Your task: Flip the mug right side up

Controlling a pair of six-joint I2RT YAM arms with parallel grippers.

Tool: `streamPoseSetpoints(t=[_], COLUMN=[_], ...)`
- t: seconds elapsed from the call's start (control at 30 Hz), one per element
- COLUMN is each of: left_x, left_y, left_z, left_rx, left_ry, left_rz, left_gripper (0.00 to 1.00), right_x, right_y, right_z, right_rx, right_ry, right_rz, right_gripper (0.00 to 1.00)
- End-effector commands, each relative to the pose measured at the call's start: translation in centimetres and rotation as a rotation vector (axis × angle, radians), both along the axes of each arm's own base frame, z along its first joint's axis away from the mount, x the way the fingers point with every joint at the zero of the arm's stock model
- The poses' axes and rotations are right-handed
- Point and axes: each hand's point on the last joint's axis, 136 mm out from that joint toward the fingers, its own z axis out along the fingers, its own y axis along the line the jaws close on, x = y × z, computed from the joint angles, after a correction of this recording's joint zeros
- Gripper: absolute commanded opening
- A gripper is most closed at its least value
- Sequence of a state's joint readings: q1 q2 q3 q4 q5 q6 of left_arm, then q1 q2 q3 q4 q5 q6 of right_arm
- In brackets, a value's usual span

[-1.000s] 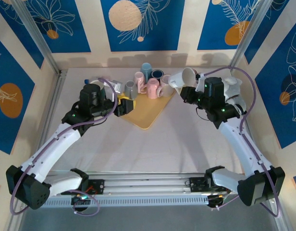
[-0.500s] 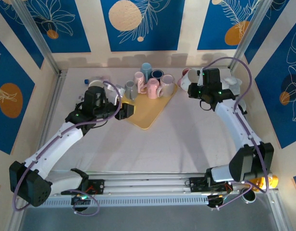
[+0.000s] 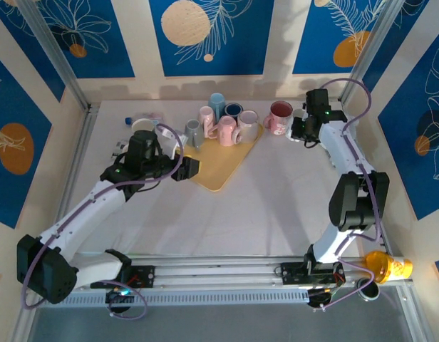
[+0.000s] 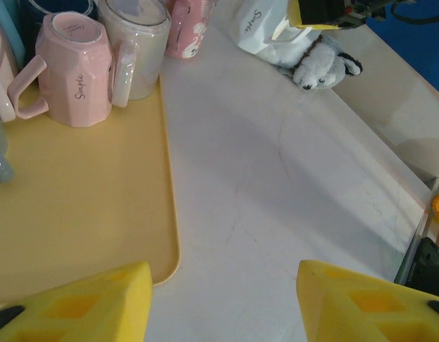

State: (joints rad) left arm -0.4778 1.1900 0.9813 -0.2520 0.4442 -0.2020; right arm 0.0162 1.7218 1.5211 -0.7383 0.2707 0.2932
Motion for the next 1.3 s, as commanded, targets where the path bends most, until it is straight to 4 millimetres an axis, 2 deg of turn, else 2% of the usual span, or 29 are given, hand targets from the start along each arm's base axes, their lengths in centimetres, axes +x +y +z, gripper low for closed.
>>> streamPoseSetpoints(t=[0.0,0.4,0.73,0.87,1.0,1.13,1.27], left_x=[0.2,0.6,0.6,0.6,0.5,0.4,0.5], left_y=[0.1,-0.3,-0.2,-0.1,-0.1,0.1,0.3], left_z=[-1.3,-2.6,-3.2,-3.2,-2.9,-2.3,-1.9], left_rx=[0.023,0.028,0.045,0.044,0.039,0.03,0.02], left_ry=[0.013,0.039,0.043,0.043,0.039,0.03,0.039], left_rz=[-0.017,-0.028,-0.027,-0.026,-0.025,-0.017,0.0], left_gripper=[0.56,0.56,0.57,0.57,0.57,0.57,0.57], right_x=[2.0,5.1,5.7,5.6,5.2,4.5,2.5], right_y=[-1.4,-2.8,-3.6,-3.5,-3.4,-3.1,-2.5], right_z=[1.9,-1.1,-4.2,-4.9,-5.5,-3.4,0.9], right_rx=[-0.016,-0.053,-0.108,-0.11,-0.103,-0.107,-0.084], right_ry=[-0.063,-0.027,0.034,0.045,0.07,0.034,-0.032], right_rz=[-0.041,-0.043,-0.036,-0.03,-0.024,-0.028,-0.051], right_gripper=[0.0,0.0,0.02,0.1,0.26,0.41,0.5])
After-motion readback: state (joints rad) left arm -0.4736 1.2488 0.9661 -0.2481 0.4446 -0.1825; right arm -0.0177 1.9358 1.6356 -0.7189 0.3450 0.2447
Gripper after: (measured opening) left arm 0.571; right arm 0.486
